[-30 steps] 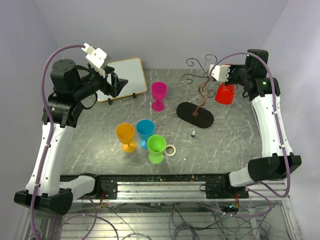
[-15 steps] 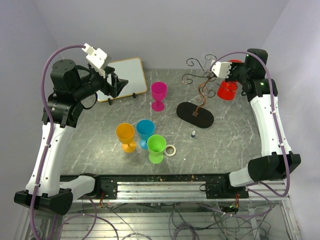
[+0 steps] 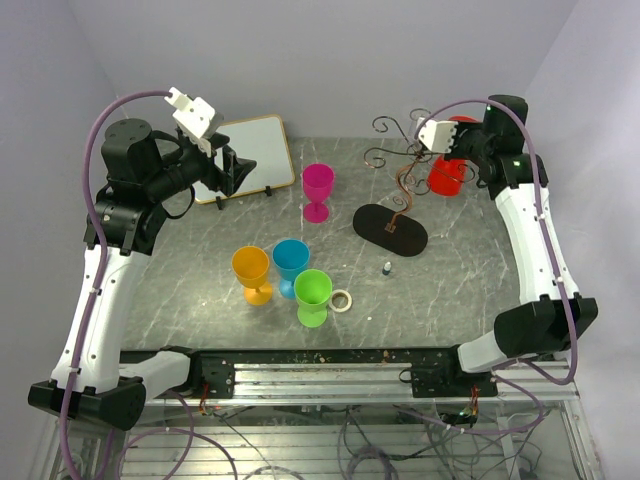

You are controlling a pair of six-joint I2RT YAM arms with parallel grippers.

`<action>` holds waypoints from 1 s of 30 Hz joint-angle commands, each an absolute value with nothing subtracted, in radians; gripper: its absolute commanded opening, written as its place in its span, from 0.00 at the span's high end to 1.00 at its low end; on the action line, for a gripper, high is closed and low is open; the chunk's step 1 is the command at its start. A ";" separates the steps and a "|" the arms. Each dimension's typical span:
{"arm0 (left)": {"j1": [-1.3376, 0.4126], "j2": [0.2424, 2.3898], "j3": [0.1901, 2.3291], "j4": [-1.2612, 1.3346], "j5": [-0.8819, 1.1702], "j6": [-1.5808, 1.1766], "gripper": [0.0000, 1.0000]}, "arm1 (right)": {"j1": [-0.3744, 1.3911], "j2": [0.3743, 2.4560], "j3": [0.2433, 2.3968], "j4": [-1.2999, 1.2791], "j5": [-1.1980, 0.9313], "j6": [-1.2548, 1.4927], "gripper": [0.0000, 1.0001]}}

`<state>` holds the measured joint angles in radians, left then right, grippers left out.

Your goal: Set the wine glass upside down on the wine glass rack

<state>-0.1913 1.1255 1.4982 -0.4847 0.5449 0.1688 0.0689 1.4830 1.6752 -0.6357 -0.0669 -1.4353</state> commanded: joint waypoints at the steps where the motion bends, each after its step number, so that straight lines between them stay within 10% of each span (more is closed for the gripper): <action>1: -0.189 1.112 1.494 -0.485 0.566 0.186 0.18 | 0.086 1.492 1.670 -0.611 -0.091 -1.429 0.96; 30: -0.189 1.088 1.472 -0.496 0.572 0.208 0.18 | 0.101 1.455 1.610 -0.641 -0.113 -1.407 0.84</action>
